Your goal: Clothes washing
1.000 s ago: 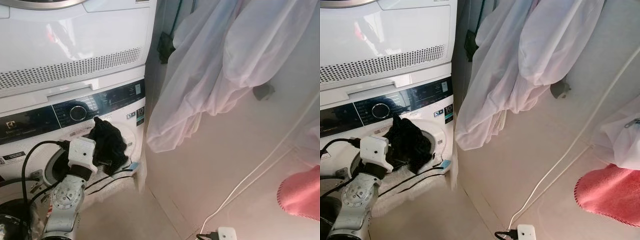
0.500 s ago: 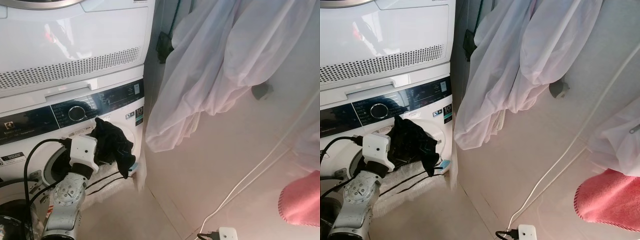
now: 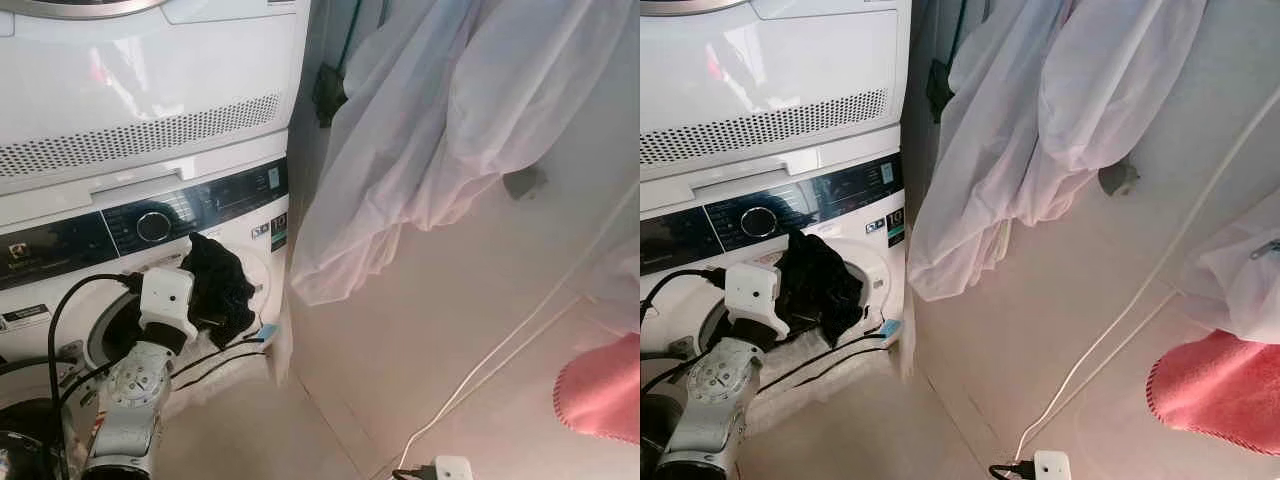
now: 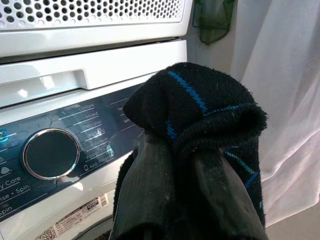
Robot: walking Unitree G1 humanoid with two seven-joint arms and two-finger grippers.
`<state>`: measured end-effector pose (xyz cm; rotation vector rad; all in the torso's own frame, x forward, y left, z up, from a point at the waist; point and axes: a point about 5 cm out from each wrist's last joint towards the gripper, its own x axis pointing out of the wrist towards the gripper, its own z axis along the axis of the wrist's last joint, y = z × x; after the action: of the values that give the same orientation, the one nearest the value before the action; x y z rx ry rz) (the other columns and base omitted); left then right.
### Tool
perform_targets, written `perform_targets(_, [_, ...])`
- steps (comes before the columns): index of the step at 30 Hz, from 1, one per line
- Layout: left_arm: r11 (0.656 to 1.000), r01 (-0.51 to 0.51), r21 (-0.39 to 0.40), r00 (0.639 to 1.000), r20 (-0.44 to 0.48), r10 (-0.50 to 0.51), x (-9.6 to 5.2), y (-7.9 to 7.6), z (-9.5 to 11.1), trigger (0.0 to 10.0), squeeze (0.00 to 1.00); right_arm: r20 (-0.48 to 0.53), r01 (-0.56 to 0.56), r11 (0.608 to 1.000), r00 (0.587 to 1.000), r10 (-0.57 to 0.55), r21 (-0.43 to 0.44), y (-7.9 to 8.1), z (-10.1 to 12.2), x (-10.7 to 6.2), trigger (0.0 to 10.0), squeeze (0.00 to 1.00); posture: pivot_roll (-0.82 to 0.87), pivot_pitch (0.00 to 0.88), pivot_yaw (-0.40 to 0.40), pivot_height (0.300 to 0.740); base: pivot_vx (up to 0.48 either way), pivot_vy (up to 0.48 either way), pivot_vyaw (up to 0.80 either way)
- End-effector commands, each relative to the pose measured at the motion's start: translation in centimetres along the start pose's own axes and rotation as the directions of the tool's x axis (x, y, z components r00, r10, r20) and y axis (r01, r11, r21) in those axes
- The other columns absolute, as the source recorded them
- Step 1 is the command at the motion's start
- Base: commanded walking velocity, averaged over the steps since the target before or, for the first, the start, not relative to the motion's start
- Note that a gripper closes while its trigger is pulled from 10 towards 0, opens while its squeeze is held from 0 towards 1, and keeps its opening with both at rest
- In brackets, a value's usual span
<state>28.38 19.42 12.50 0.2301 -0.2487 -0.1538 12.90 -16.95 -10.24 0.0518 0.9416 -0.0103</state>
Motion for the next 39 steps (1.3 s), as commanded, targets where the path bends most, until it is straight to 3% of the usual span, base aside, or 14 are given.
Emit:
perform_targets(1, [1.0,0.007,-0.017,1.0,0.027,-0.007,0.6,-0.3,0.7,10.0,0.0,-0.016,0.002,1.0,1.0,-0.002,-0.003,-0.2,-0.2,-0.1,10.0,0.0,0.2,0.0,-0.14,0.74,0.0,0.0,0.0])
perform_targets(16, [1.0,0.004,-0.024,1.0,0.027,-0.003,0.7,-0.4,0.8,10.0,0.0,-0.017,-0.015,1.0,1.0,0.014,-0.005,-0.1,-0.2,0.0,10.0,0.0,0.2,0.0,-0.142,0.66,0.0,0.0,0.0])
perform_targets(31, [1.0,0.0,-0.027,1.0,0.005,0.0,1.0,-0.5,0.6,10.0,0.0,-0.014,-0.006,1.0,1.0,0.006,-0.005,-0.2,-0.2,0.0,10.0,0.0,0.2,0.0,-0.141,0.66,0.0,0.0,0.0])
perform_targets(39, [0.999,0.008,-0.039,0.998,-0.061,-0.01,1.0,-0.5,-0.5,10.0,0.0,-0.016,-0.009,1.0,1.0,0.009,-0.004,-0.1,-0.2,0.0,10.0,0.0,0.2,0.0,-0.139,0.66,0.0,0.0,0.0])
